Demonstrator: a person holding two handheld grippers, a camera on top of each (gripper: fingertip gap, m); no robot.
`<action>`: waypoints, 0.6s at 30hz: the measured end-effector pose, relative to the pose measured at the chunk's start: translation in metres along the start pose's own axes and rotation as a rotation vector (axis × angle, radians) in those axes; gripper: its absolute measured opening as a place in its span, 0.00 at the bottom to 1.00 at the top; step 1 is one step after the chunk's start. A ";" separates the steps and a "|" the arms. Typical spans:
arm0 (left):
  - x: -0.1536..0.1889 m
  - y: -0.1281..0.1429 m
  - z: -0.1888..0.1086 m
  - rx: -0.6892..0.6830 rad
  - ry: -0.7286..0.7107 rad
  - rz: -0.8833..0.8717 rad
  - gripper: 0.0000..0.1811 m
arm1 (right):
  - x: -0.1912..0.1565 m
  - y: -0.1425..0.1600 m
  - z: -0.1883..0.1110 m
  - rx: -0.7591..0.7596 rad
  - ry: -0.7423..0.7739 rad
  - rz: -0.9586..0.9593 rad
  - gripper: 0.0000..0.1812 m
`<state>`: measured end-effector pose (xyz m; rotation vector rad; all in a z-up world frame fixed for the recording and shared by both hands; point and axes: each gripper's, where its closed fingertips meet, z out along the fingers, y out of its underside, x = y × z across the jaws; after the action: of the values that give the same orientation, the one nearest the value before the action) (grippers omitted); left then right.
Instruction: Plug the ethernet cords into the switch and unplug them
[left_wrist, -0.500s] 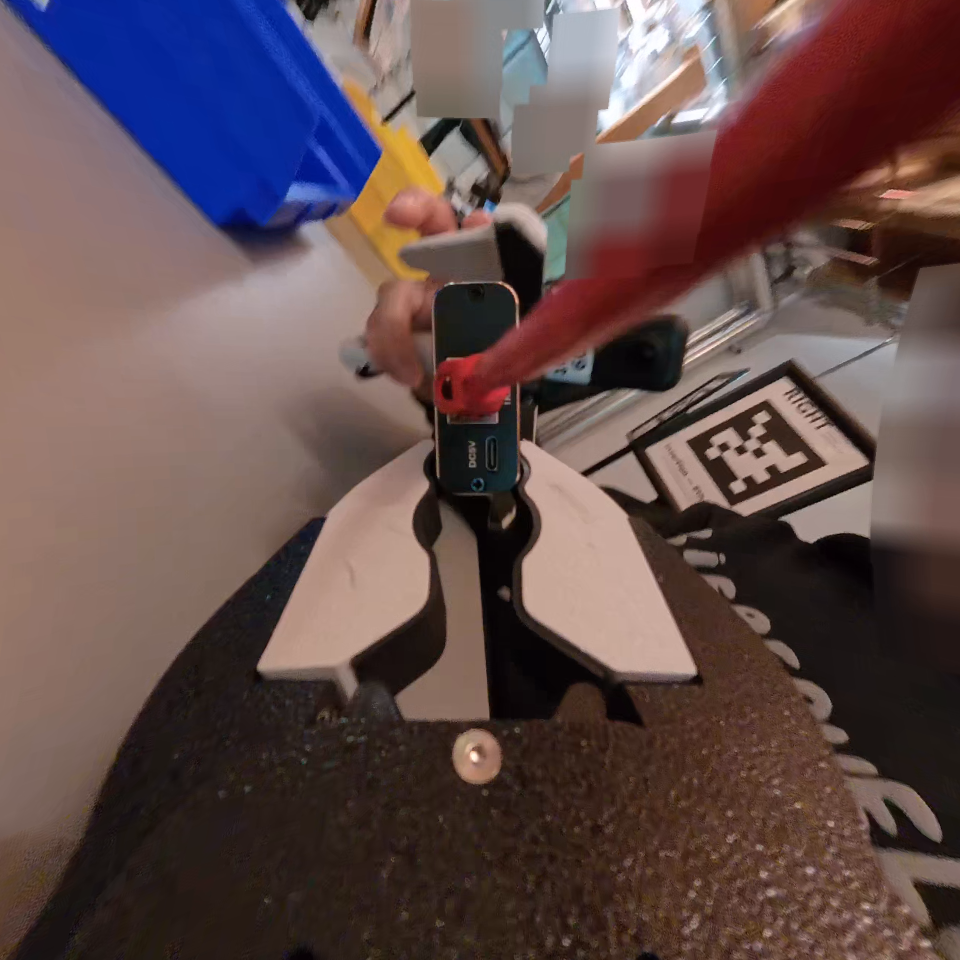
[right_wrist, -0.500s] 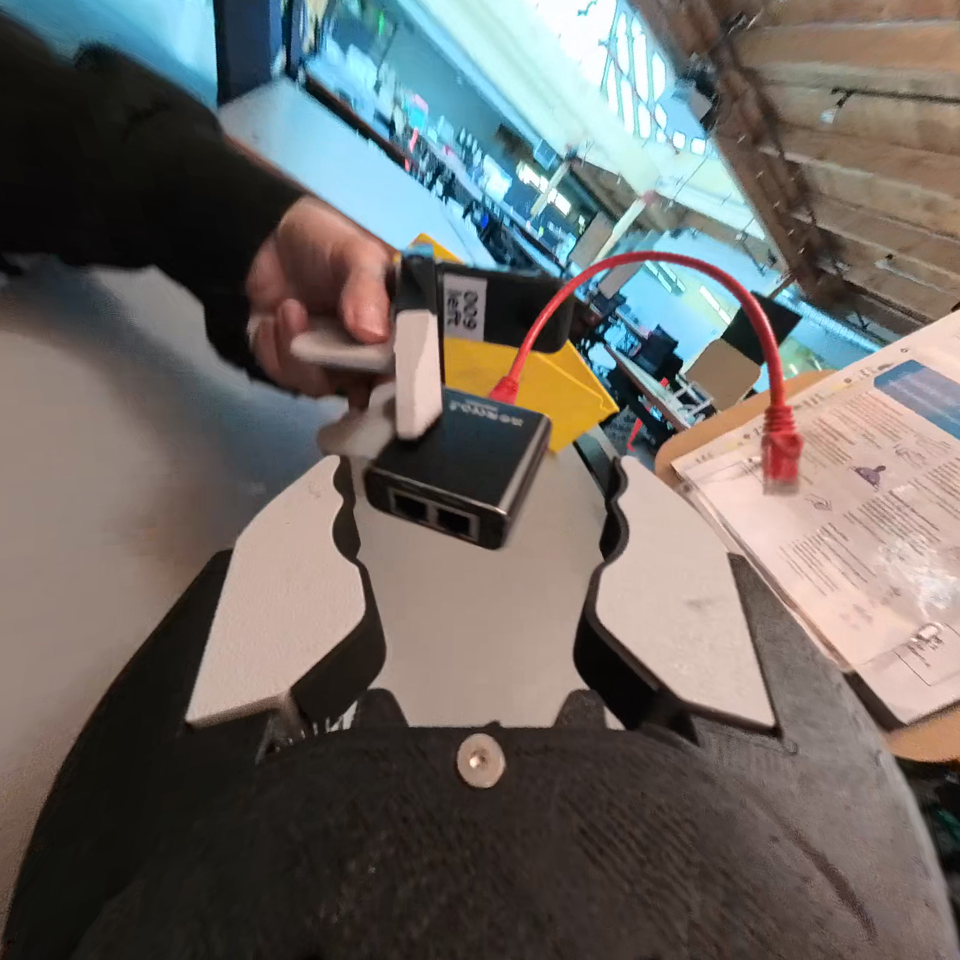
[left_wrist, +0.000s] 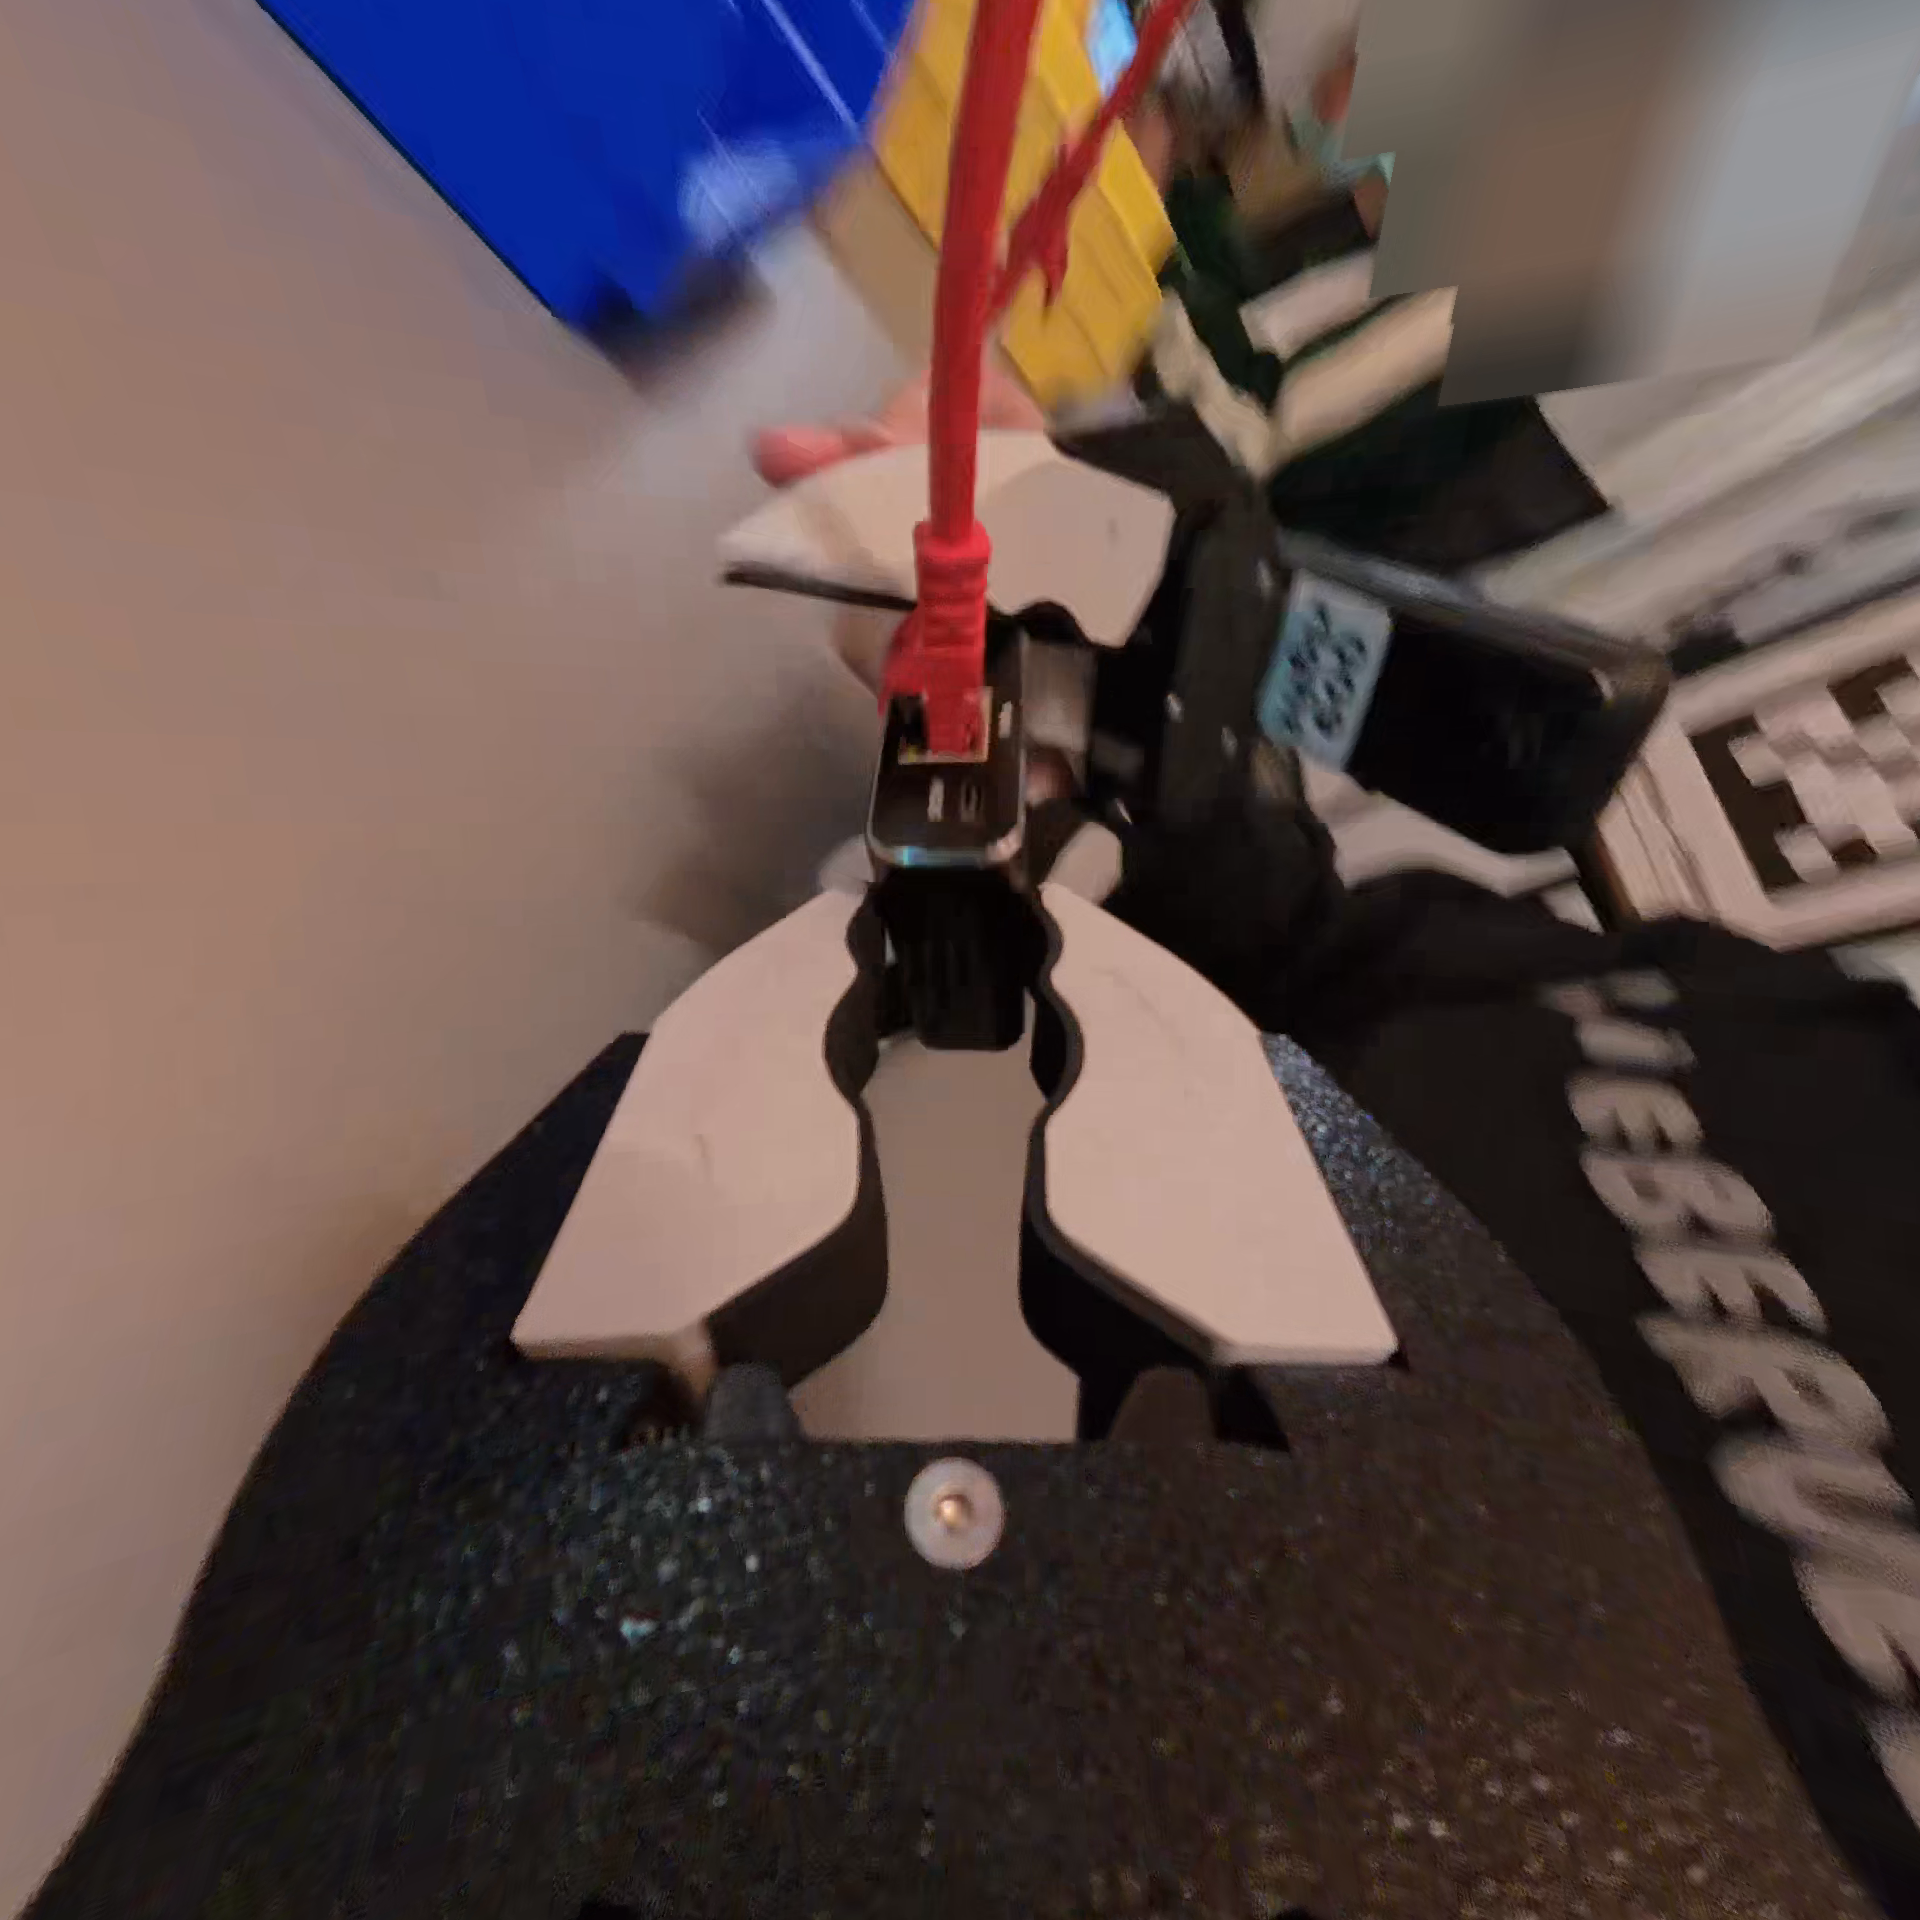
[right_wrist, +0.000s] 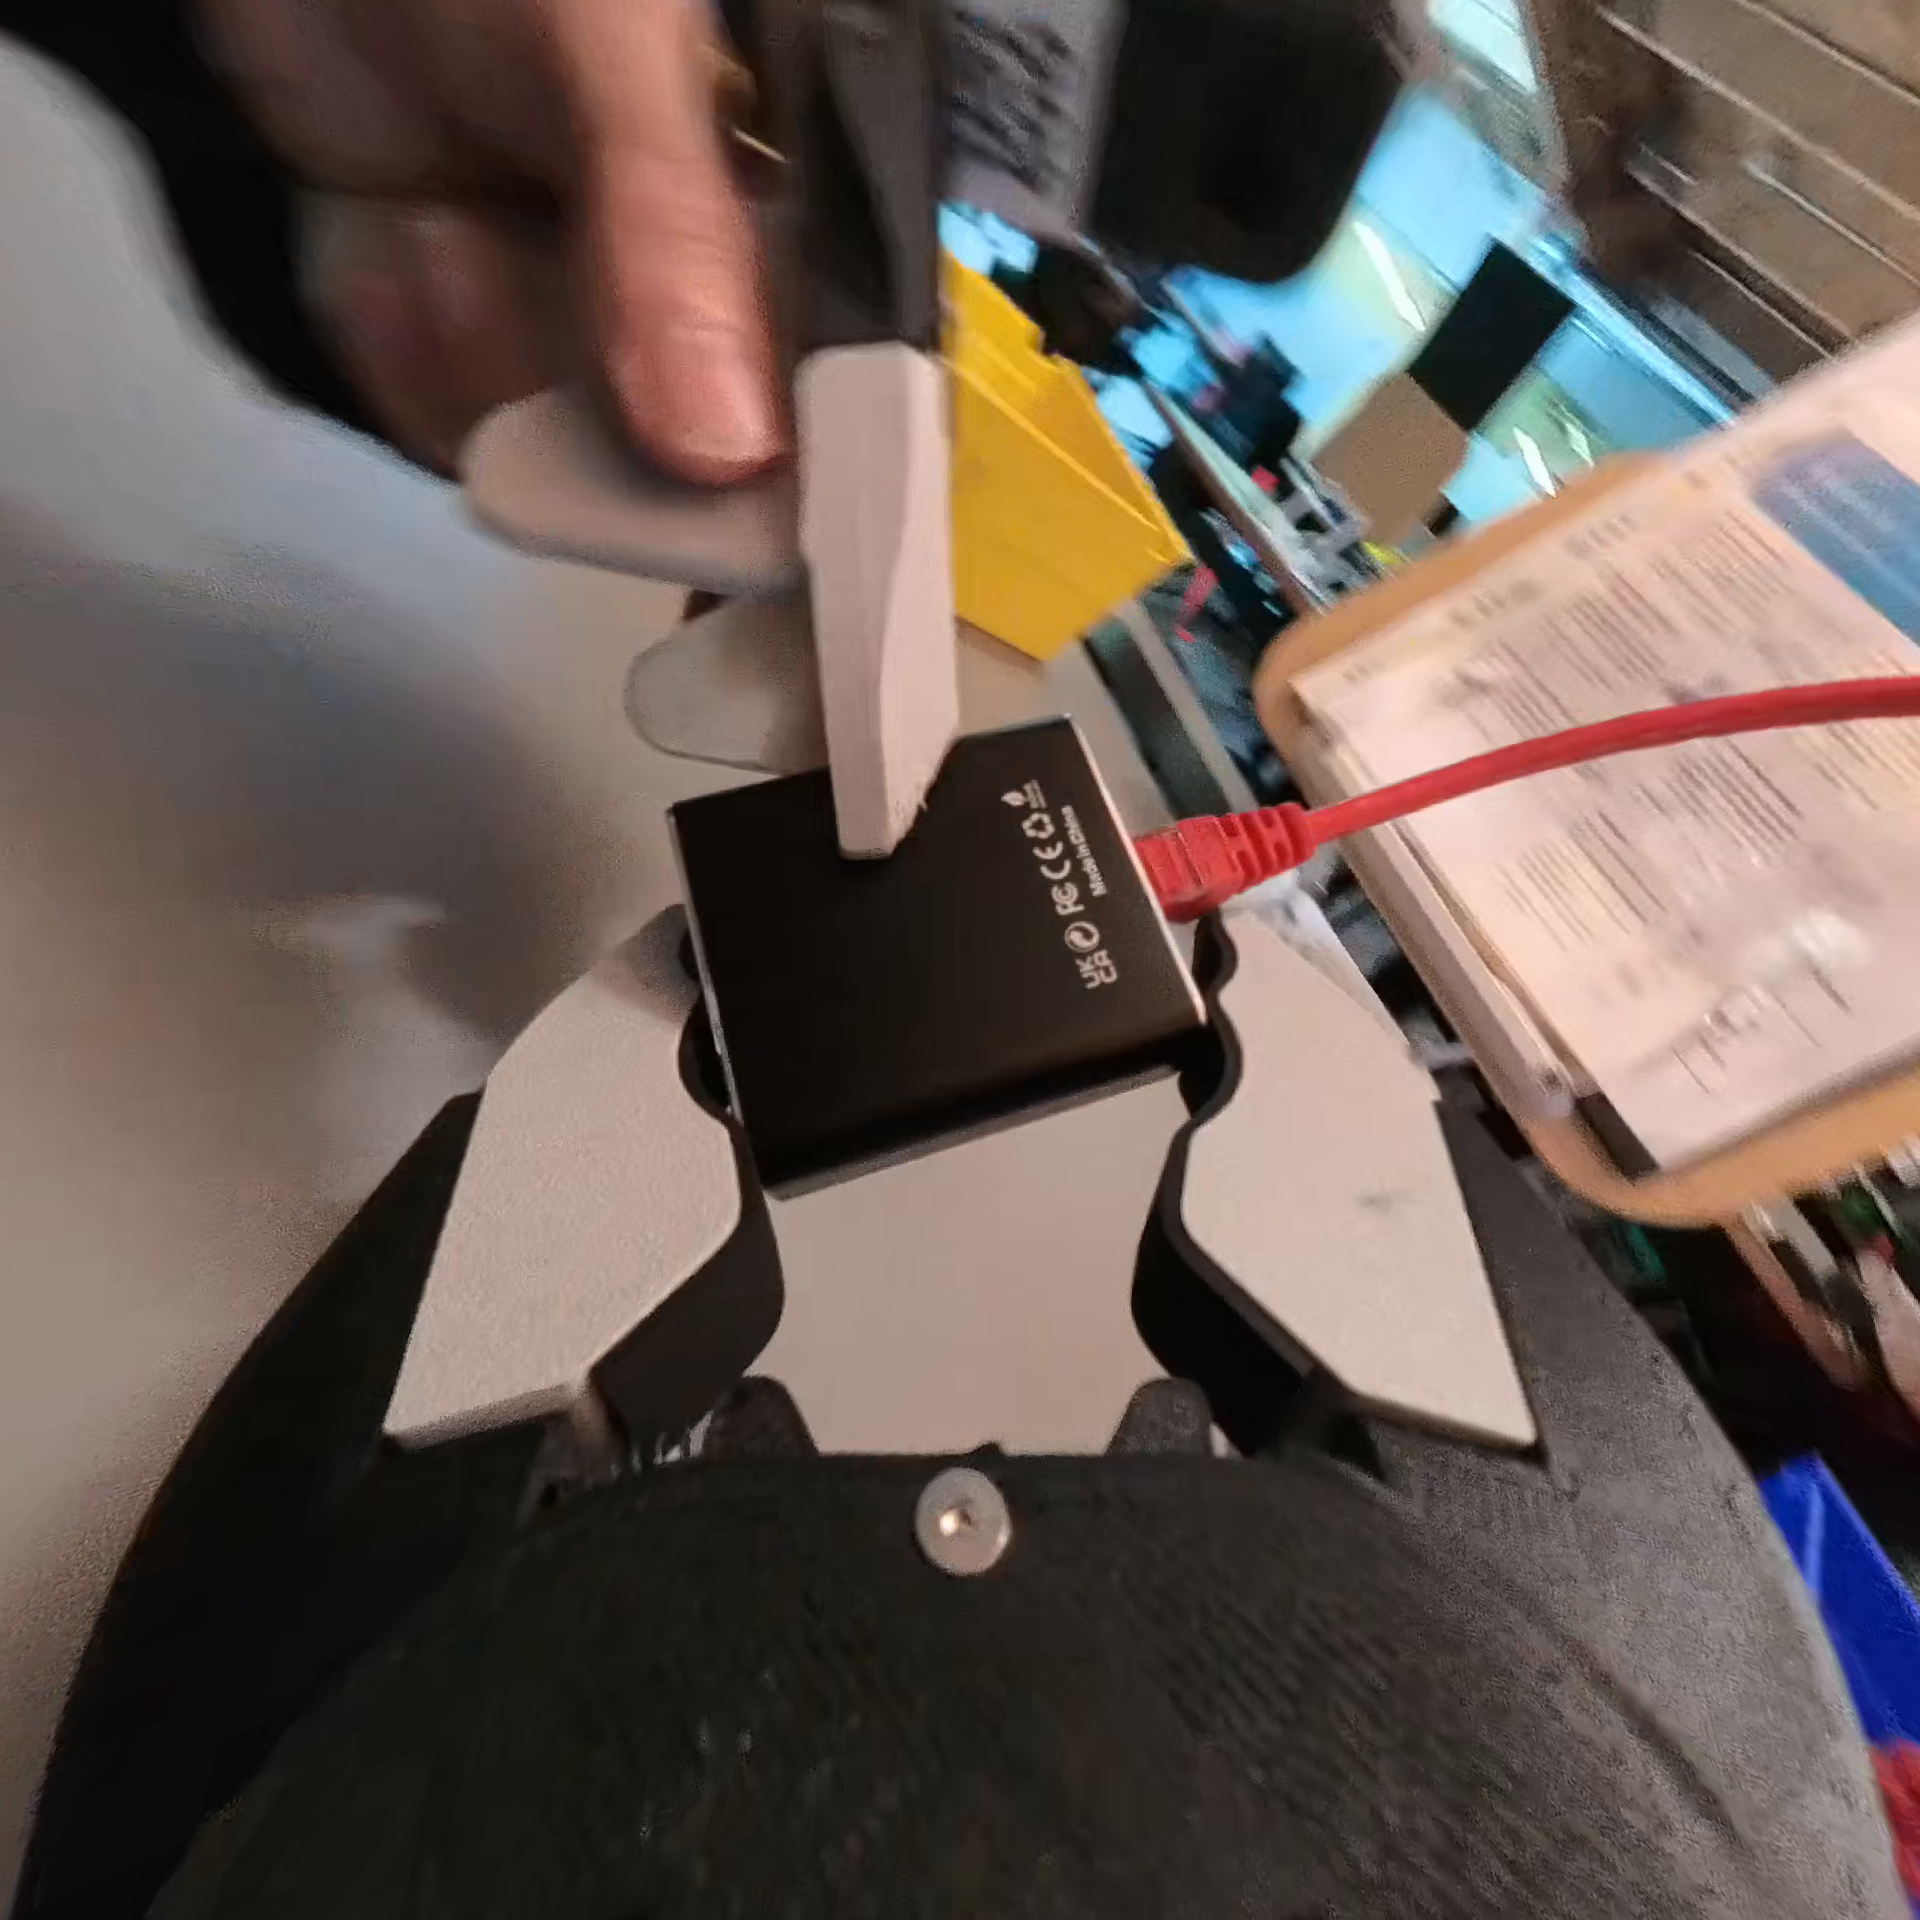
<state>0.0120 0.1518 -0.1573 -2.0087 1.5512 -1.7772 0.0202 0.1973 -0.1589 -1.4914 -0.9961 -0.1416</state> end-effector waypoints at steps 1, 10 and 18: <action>-0.007 -0.013 -0.003 0.096 -0.087 0.008 0.17 | 0.010 0.004 0.000 -0.019 0.053 0.040 0.48; 0.002 -0.031 0.002 0.363 -0.423 0.294 0.39 | 0.034 -0.012 -0.008 0.070 0.254 0.067 0.47; 0.006 -0.020 0.003 0.366 -0.116 0.174 0.18 | 0.019 -0.015 -0.001 0.081 0.183 0.036 0.47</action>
<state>0.0258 0.1565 -0.1417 -1.7160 1.2187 -1.6968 0.0225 0.2032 -0.1352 -1.3948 -0.8183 -0.2061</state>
